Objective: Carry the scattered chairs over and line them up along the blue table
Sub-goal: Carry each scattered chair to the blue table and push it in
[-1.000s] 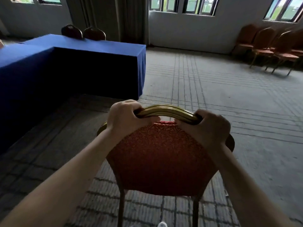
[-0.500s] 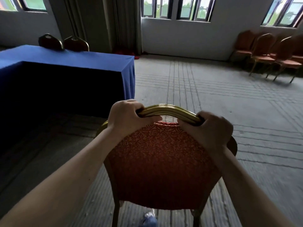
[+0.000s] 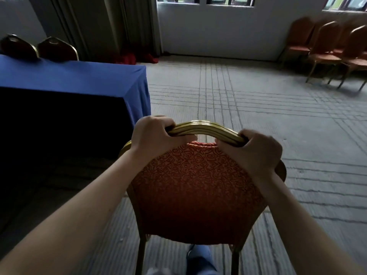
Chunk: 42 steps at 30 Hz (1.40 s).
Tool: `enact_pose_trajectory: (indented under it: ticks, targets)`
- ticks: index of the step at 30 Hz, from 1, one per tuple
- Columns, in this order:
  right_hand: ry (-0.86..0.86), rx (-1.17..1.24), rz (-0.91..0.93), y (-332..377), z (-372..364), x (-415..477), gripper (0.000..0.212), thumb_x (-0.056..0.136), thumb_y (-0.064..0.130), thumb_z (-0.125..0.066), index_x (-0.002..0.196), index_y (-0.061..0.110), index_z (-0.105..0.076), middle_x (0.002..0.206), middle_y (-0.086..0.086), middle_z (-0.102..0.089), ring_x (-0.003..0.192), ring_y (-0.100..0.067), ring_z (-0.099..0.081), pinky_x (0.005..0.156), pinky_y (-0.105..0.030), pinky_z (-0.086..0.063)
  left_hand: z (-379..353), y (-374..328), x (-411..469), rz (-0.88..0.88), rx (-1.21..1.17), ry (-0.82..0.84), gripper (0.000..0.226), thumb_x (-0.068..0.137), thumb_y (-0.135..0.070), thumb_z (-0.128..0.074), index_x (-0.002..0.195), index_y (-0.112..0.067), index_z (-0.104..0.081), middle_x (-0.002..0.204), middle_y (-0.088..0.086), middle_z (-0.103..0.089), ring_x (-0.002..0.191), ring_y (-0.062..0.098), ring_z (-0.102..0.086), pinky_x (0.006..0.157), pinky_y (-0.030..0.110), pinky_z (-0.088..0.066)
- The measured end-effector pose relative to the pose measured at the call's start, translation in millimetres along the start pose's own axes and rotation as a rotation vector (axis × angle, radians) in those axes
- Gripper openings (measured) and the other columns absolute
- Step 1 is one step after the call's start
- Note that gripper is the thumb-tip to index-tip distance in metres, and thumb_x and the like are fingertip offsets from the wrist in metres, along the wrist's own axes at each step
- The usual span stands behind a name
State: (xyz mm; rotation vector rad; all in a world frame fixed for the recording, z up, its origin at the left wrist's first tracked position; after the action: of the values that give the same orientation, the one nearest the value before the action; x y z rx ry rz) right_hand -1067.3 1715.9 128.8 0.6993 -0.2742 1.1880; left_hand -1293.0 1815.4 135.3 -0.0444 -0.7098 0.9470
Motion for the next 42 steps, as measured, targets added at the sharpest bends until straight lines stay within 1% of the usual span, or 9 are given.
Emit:
enact_pose_trajectory:
  ticks: [3,7,12,19,25,30,35,39,42]
  targets:
    - [0.013,0.008,-0.003,-16.4,-46.1,67.1,0.065,0.059,0.084,-0.058,0.057,0.02,-0.061,0.047,0.011,-0.052,0.045,-0.009,-0.05,0.047,-0.018,-0.034,-37.7,21.4,64.6,-0.001,0.008,-0.019,0.062,0.061,-0.088,-0.05,0.056,-0.027,-0.056,0.054,-0.01,-0.049,0.053,0.008,-0.049,0.054,0.026,-0.031]
    - [0.031,0.02,0.018,-35.8,-108.0,162.2,0.067,0.058,0.088,-0.05,0.055,0.021,-0.057,0.046,0.011,-0.05,0.046,-0.009,-0.052,0.047,-0.02,-0.035,-89.9,53.1,152.8,0.039,0.039,-0.012,0.067,0.061,-0.089,-0.05,0.058,-0.023,-0.061,0.054,-0.01,-0.051,0.053,0.006,-0.049,0.054,0.025,-0.03]
    - [0.078,0.03,0.05,-45.3,-168.0,271.7,0.064,0.058,0.085,-0.057,0.055,0.02,-0.055,0.048,0.01,-0.051,0.051,-0.012,-0.053,0.051,-0.024,-0.038,-129.1,85.7,251.7,0.066,0.018,-0.042,0.059,0.062,-0.085,-0.054,0.055,-0.026,-0.057,0.052,-0.011,-0.05,0.051,0.006,-0.047,0.051,0.024,-0.028]
    - [0.111,0.016,0.067,-55.1,-252.2,409.3,0.063,0.058,0.085,-0.058,0.062,0.021,-0.061,0.052,0.01,-0.055,0.055,-0.012,-0.055,0.053,-0.024,-0.036,-190.8,142.5,379.9,0.095,0.0,-0.065,0.065,0.062,-0.087,-0.053,0.062,-0.023,-0.067,0.056,-0.01,-0.057,0.054,0.007,-0.054,0.053,0.029,-0.043]
    - [0.091,-0.006,0.041,-67.5,-347.4,531.0,0.066,0.058,0.087,-0.055,0.06,0.021,-0.061,0.05,0.011,-0.053,0.053,-0.011,-0.054,0.052,-0.023,-0.037,-265.1,207.4,508.2,0.069,-0.016,-0.033,0.067,0.061,-0.088,-0.051,0.063,-0.023,-0.067,0.055,-0.01,-0.057,0.054,0.006,-0.052,0.055,0.031,-0.045]
    - [0.074,-0.013,0.03,-71.4,-415.7,634.2,0.068,0.058,0.089,-0.051,0.059,0.021,-0.06,0.048,0.011,-0.051,0.05,-0.01,-0.051,0.049,-0.019,-0.029,-315.1,255.8,617.9,0.054,-0.026,-0.007,0.064,0.062,-0.087,-0.052,0.062,-0.025,-0.066,0.052,-0.012,-0.055,0.051,0.002,-0.05,0.053,0.026,-0.037]
    - [0.064,0.0,0.024,-72.2,-466.2,717.6,0.066,0.059,0.087,-0.054,0.06,0.021,-0.062,0.049,0.011,-0.053,0.05,-0.01,-0.052,0.049,-0.019,-0.031,-346.7,292.4,702.7,0.061,-0.01,0.008,0.054,0.062,-0.083,-0.058,0.06,-0.029,-0.059,0.052,-0.014,-0.051,0.051,0.0,-0.047,0.05,0.016,-0.024]
    - [0.06,0.013,0.033,-71.7,-516.5,783.3,0.072,0.057,0.09,-0.045,0.063,0.022,-0.064,0.049,0.011,-0.054,0.051,-0.01,-0.054,0.05,-0.022,-0.039,-375.7,328.7,763.3,0.083,-0.019,0.006,0.053,0.062,-0.084,-0.057,0.061,-0.031,-0.061,0.054,-0.015,-0.052,0.053,0.0,-0.048,0.051,0.016,-0.027]
    - [0.09,0.008,0.068,-69.5,-558.7,834.6,0.067,0.058,0.089,-0.052,0.065,0.023,-0.065,0.051,0.012,-0.055,0.053,-0.01,-0.053,0.051,-0.019,-0.032,-399.1,359.9,806.4,0.113,-0.011,-0.014,0.056,0.062,-0.085,-0.056,0.061,-0.029,-0.063,0.056,-0.014,-0.054,0.055,0.001,-0.05,0.053,0.017,-0.031]
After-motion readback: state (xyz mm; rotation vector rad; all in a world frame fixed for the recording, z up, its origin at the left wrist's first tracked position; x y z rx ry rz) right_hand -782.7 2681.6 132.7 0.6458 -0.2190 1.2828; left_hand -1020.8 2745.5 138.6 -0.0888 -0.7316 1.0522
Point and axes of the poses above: each hand's wrist, its own x-axis towards the middle knuckle, its own z-axis out of the back of the hand, y = z × x, the point moved 8 cm from there along x, towards the middle knuckle
